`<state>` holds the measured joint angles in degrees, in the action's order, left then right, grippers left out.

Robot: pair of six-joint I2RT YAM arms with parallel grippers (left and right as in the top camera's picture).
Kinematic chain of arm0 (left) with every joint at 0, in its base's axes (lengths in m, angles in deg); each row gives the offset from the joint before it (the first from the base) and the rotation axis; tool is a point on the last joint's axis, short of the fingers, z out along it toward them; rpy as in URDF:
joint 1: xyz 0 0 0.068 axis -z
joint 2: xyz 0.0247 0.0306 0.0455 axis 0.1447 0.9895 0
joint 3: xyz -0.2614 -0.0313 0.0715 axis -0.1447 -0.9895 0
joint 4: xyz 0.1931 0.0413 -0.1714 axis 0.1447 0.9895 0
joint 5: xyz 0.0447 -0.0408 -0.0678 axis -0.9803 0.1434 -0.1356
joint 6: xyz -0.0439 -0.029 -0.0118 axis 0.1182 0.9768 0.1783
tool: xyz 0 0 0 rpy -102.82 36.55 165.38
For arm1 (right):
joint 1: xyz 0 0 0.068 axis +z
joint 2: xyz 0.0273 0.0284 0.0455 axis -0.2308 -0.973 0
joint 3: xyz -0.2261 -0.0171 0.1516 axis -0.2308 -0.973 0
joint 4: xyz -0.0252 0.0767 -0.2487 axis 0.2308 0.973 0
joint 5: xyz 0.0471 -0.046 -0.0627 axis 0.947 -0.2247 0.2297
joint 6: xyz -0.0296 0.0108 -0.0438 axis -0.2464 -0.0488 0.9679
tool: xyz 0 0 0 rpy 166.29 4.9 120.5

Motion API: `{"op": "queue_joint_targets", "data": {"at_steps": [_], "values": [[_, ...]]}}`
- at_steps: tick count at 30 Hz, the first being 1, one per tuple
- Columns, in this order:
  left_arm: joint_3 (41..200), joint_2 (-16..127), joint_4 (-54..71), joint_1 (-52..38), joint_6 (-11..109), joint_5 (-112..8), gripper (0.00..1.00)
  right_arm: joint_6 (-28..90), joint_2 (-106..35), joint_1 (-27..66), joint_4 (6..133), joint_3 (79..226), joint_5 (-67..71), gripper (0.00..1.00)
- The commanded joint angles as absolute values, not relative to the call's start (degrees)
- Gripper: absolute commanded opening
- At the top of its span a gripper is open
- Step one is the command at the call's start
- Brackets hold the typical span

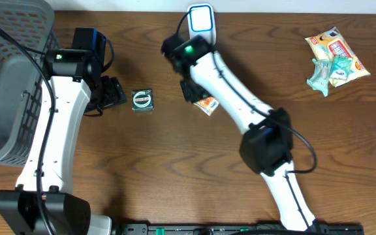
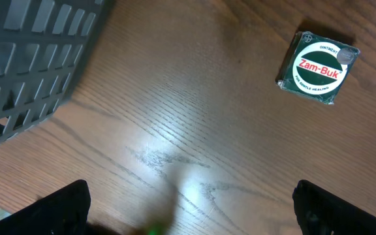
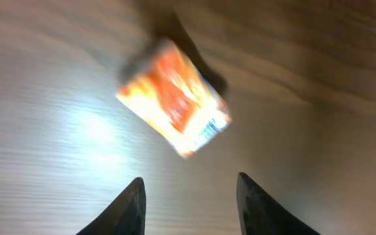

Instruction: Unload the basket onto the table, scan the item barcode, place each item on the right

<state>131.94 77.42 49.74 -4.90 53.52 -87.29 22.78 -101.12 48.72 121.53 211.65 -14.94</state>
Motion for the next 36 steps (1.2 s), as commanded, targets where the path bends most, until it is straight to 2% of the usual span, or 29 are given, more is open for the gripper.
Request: {"op": "queue_joint_targets", "data": {"at_steps": [1,3,5,7,15,21,36], "values": [[131.8,77.8,50.0,-5.1,53.9,-87.8,0.98,20.9,-97.6,44.6,119.3,211.8,3.9,0.47],[131.8,77.8,50.0,-5.1,53.8,-87.8,0.97,25.6,-98.0,43.6,119.9,211.5,10.7,0.45],[131.8,77.8,50.0,-5.1,53.9,-87.8,0.97,27.9,-98.3,43.3,121.4,210.4,11.0,0.28],[131.8,77.8,50.0,-5.1,53.9,-87.8,0.97,27.8,-98.6,43.6,121.6,207.7,10.9,0.20],[131.8,77.8,50.0,-5.1,53.8,-87.8,0.97,21.9,-98.6,45.0,112.6,192.3,9.8,0.09],[131.8,77.8,50.0,-5.1,53.8,-87.8,0.98,14.8,-98.6,42.7,113.4,188.5,-2.8,0.09],[131.8,77.8,50.0,-5.1,53.8,-87.8,0.98,17.5,-98.6,36.6,100.6,188.7,-2.8,0.11]]}}
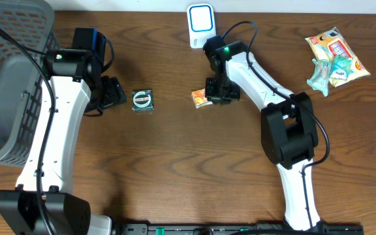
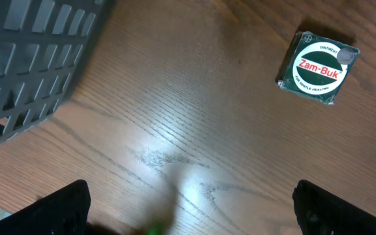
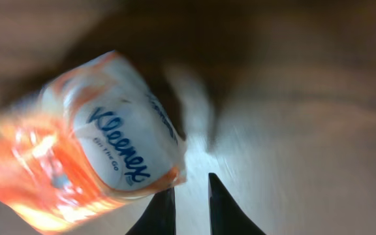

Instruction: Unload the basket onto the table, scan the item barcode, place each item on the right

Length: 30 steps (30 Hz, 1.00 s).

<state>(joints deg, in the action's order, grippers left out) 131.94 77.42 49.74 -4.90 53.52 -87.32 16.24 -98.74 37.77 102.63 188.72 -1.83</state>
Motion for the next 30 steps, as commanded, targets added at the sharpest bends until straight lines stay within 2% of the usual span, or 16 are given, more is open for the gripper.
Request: {"op": "queue_joint_targets", "data": {"at_steps": [1,4,9,12,17,19,22,24,30], "values": [[131.8,77.8,50.0,-5.1,53.8,-87.8,0.98,18.7,-98.6,36.0,99.0,188.9,-2.4,0.12],[131.8,77.8,50.0,-5.1,53.8,-87.8,0.98,20.8,-98.6,34.2,94.7,189.1,2.3,0.14],[131.8,77.8,50.0,-5.1,53.8,-87.8,0.98,23.2,-98.6,31.8,91.9,189.1,17.5,0.18],[131.8,77.8,50.0,-5.1,53.8,-87.8,0.98,23.2,-98.4,30.5,93.1,189.1,20.8,0.26],[131.8,77.8,50.0,-5.1,53.8,-87.8,0.97,25.8,-98.3,29.5,94.2,189.1,26.1,0.33],[131.8,77.8,50.0,-5.1,53.8,-87.8,0.97,27.3,-98.3,29.3,94.2,189.1,27.9,0.43],[131.8,77.8,50.0,-5.1,53.8,-87.8,0.98,27.2,-98.3,29.5,94.2,189.1,27.8,0.64],[131.8,77.8,50.0,-5.1,53.8,-87.8,0.97,27.2,-98.3,30.0,94.1,188.9,27.0,0.71],[131.8,77.8,50.0,-5.1,53.8,-87.8,0.97,21.1,-98.5,33.0,93.0,187.8,15.9,0.74]]}}
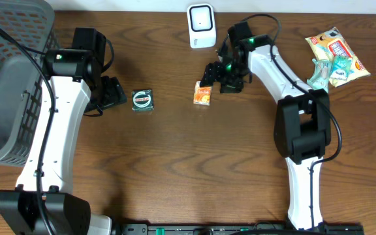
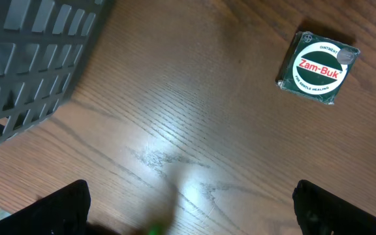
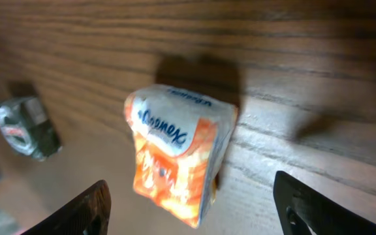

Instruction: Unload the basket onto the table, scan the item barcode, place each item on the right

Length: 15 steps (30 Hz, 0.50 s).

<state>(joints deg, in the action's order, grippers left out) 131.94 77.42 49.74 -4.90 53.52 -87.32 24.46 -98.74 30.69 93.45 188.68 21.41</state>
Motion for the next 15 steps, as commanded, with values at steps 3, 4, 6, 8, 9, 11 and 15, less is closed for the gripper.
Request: {"op": "queue_joint_targets", "data": {"at_steps": [3,4,6,8,9,11,15], "values": [[131.8,77.8,50.0,-5.1,53.8,-87.8,0.98,20.5,-98.7,34.4,91.5,186.6,13.6,0.69],[131.8,77.8,50.0,-5.1,53.8,-87.8,0.98,20.5,-98.8,34.6,90.8,186.2,13.7,0.66],[131.8,77.8,50.0,-5.1,53.8,-87.8,0.98,19.4,-98.9,34.6,89.3,184.9,14.4,0.60],[131.8,77.8,50.0,-5.1,53.9,-87.8,0.98,18.4,-98.9,34.6,87.2,183.2,15.8,0.28],[131.8,77.8,50.0,-5.1,53.8,-87.8,0.98,17.8,-98.9,34.6,86.1,182.3,16.4,0.16],[131.8,77.8,50.0,-5.1,53.8,-87.8,0.98,17.6,-98.9,34.6,83.9,180.5,17.4,0.13],[131.8,77.8,50.0,-5.1,53.8,-87.8,0.98,17.6,-99.0,35.0,82.5,177.7,15.7,0.13]]}}
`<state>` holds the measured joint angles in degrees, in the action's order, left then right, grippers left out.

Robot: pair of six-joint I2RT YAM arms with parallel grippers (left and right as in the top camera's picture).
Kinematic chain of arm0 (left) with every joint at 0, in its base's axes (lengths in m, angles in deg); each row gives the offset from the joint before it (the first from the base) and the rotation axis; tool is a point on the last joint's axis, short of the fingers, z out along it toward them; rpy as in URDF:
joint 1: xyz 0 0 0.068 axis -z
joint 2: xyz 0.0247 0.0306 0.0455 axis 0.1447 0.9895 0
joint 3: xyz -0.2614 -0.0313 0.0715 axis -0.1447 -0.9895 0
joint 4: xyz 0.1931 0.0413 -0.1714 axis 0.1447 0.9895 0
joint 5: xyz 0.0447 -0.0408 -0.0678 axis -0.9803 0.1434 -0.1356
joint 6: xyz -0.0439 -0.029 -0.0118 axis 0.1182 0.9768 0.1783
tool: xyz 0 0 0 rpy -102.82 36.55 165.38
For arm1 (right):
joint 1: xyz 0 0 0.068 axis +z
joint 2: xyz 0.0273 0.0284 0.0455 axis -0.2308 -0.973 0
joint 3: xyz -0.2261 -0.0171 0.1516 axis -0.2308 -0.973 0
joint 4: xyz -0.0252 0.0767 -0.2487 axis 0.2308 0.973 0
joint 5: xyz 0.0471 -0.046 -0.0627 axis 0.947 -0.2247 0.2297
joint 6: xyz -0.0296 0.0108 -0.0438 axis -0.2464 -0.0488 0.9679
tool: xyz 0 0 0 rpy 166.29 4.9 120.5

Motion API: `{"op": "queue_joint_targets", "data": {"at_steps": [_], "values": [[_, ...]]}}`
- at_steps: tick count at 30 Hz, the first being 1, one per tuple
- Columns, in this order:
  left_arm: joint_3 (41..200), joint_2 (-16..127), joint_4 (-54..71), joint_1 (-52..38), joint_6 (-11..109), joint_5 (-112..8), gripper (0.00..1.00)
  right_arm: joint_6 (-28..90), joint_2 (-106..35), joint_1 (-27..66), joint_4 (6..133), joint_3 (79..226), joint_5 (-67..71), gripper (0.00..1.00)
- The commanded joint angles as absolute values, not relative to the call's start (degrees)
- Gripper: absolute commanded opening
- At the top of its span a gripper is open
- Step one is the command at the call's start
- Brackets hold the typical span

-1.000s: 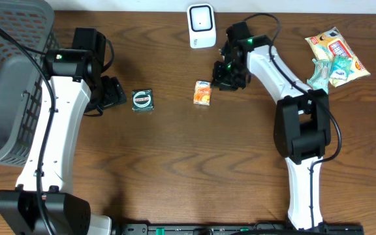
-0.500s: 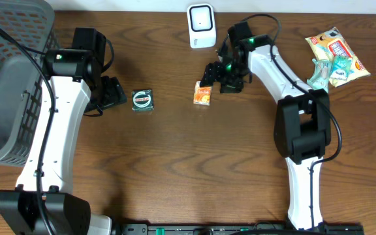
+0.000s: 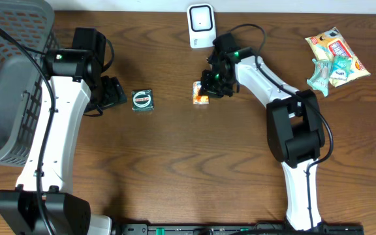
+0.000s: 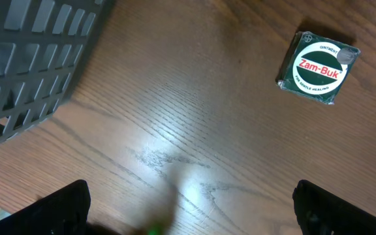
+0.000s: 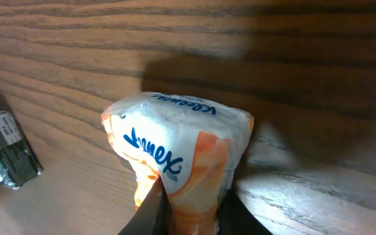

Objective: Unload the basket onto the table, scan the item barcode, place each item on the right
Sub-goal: 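Rotate the orange packet in the right gripper to turn its face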

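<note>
An orange and white Kleenex tissue pack (image 5: pixel 181 150) stands on the wooden table, and my right gripper (image 5: pixel 191 205) is shut on its lower end. In the overhead view the pack (image 3: pixel 200 92) sits just below and left of the white barcode scanner (image 3: pixel 201 17), with the right gripper (image 3: pixel 209 88) on it. A green Zam-Buk tin (image 4: pixel 318 67) lies ahead of my left gripper (image 4: pixel 188 209), which is open and holds nothing. The same tin (image 3: pixel 142 99) lies between the two grippers.
A grey plastic basket (image 3: pixel 12 78) fills the far left. Several snack packets (image 3: pixel 336 57) lie in a pile at the back right. The Zam-Buk tin (image 5: pixel 5 153) lies left of the tissue pack. The left arm (image 3: pixel 57 124) stretches along the left side.
My right gripper was wide open, short of the tissue pack; it has moved left onto the pack and is now shut on it. The left arm and the tin have not moved.
My right gripper was open above the tissue pack lying mid-table. Then its jaws were nearly shut beside the pack, which lay a little farther back. Then it stood wide open facing the pack, and now it grips it. The left gripper stayed open near the tin.
</note>
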<state>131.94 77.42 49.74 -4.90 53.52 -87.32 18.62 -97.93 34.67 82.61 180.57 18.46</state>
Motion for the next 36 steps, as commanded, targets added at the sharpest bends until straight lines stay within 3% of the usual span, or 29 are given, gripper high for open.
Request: {"op": "queue_joint_targets", "data": {"at_steps": [1,5,7,15,22,36], "values": [[131.8,77.8,50.0,-5.1,53.8,-87.8,0.98,17.6,-99.0,35.0,82.6,177.3,15.5,0.13],[131.8,77.8,50.0,-5.1,53.8,-87.8,0.98,17.6,-98.7,34.1,85.2,177.1,15.8,0.01],[131.8,77.8,50.0,-5.1,53.8,-87.8,0.98,19.9,-97.9,33.0,87.9,177.3,16.2,0.01],[131.8,77.8,50.0,-5.1,53.8,-87.8,0.98,46.4,-92.2,27.3,91.7,177.3,40.2,0.01],[131.8,77.8,50.0,-5.1,53.8,-87.8,0.98,71.5,-89.9,21.1,104.4,177.3,63.4,0.01],[131.8,77.8,50.0,-5.1,53.8,-87.8,0.98,88.8,-89.9,14.8,119.6,177.3,70.7,0.01]]}}
